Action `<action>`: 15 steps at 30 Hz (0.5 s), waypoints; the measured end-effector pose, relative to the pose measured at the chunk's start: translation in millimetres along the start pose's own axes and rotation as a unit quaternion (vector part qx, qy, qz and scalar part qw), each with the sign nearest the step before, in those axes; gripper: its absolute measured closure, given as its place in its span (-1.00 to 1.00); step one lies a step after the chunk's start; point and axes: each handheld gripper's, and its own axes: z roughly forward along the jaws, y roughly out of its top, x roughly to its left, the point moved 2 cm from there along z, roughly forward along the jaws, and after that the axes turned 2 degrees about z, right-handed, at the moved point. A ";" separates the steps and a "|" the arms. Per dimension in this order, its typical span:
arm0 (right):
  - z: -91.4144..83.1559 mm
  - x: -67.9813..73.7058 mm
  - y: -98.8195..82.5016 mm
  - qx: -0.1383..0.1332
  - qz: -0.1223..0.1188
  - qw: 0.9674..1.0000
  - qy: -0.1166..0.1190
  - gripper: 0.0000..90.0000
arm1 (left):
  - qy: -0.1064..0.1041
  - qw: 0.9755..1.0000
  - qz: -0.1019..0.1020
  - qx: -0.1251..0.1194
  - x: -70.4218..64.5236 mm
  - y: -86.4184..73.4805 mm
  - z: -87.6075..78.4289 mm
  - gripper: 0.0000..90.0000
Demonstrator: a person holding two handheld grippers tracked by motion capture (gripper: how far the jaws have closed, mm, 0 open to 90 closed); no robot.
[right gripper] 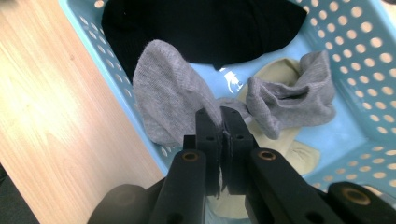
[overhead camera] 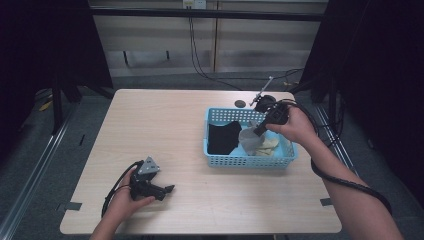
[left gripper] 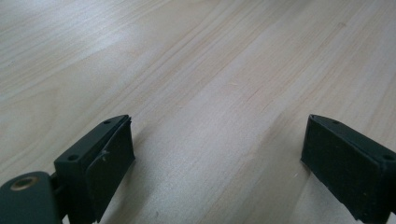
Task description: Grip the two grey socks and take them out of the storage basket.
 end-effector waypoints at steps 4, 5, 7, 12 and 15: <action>-9.0 1.0 3.1 -0.004 -0.003 1.000 0.002 0.94 | 0.000 1.000 0.000 0.000 0.0 0.0 0.0 -0.81; -9.0 1.0 3.1 -0.004 -0.003 1.000 0.002 0.94 | 0.000 1.000 0.000 0.000 0.0 0.0 0.0 -0.81; -12.6 2.0 4.6 -0.007 -0.002 1.000 0.001 0.94 | 0.000 1.000 0.000 0.000 0.0 0.0 0.0 -0.81; -25.3 4.6 8.2 -0.016 -0.001 1.000 0.002 0.94 | -0.001 1.000 0.001 0.002 0.1 0.0 -0.2 -0.81; -29.5 5.1 9.1 -0.020 -0.005 1.000 0.001 0.94 | -0.001 1.000 0.000 0.001 0.1 0.0 -0.2 -0.81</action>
